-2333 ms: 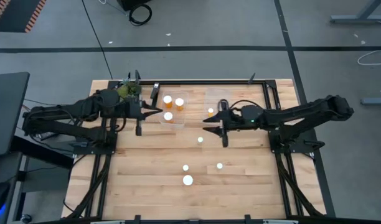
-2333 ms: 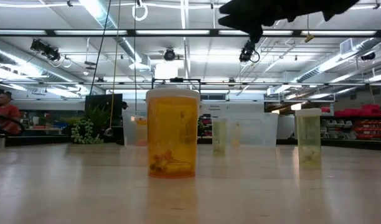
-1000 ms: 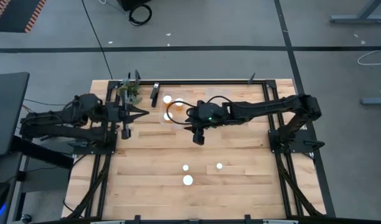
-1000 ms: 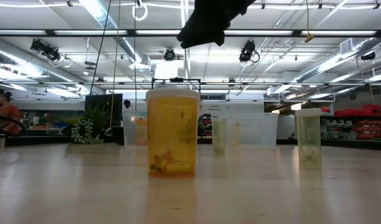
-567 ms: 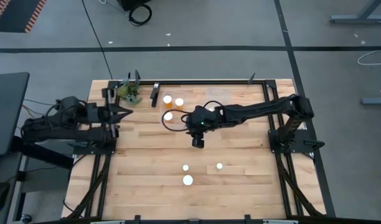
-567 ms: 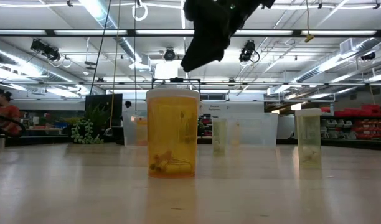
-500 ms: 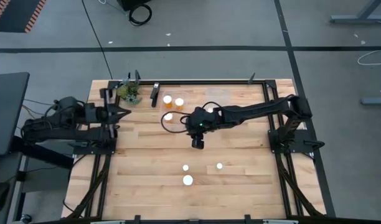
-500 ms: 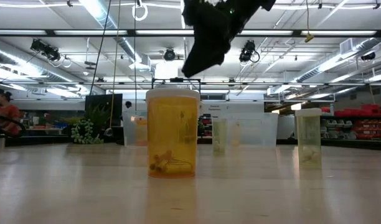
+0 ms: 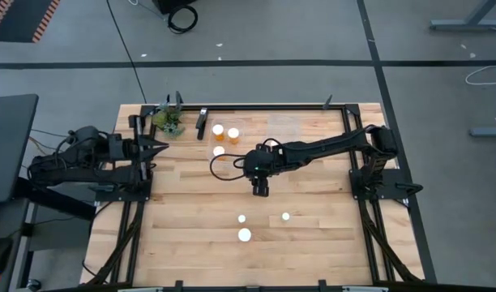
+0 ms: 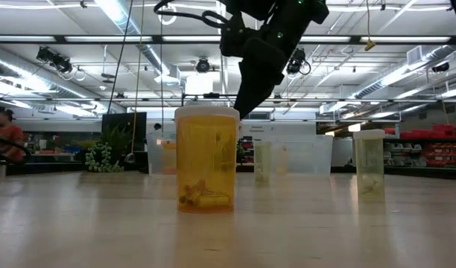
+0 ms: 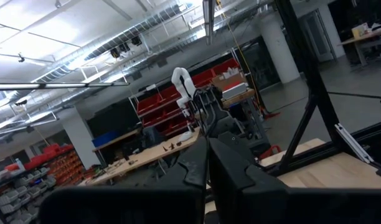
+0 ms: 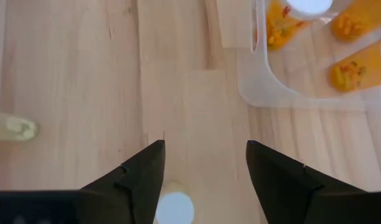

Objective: Pick and place medicine bottles into bin by pill shape (circle, oval)
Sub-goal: Put the small yellow pill bottle in the right transparent bin

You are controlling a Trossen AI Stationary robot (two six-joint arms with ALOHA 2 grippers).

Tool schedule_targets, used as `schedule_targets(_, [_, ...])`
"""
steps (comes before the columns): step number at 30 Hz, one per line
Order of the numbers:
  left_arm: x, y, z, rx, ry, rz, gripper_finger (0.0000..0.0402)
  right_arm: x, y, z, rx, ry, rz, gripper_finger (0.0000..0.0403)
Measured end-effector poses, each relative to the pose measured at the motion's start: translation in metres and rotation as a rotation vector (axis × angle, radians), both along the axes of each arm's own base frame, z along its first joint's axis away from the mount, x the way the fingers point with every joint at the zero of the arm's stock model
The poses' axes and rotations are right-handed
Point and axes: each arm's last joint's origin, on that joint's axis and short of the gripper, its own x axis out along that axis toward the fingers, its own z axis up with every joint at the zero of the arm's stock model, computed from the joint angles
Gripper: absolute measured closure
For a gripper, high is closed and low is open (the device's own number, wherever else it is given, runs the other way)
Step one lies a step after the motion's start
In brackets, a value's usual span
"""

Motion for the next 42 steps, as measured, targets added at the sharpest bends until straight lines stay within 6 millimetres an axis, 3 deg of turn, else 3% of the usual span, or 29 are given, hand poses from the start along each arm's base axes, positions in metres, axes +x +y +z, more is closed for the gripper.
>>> schedule_targets(21, [0.004,0.0,-0.001,-0.001,0.02,0.001,0.0385,-0.002,0.007,-0.01,0.047,0.064,0.023,0.0182])
schedule_targets(42, [0.005,0.0,-0.002,-0.001,0.023,0.002,0.0383,-0.016,0.014,-0.042,0.02,0.107,0.023,0.0183])
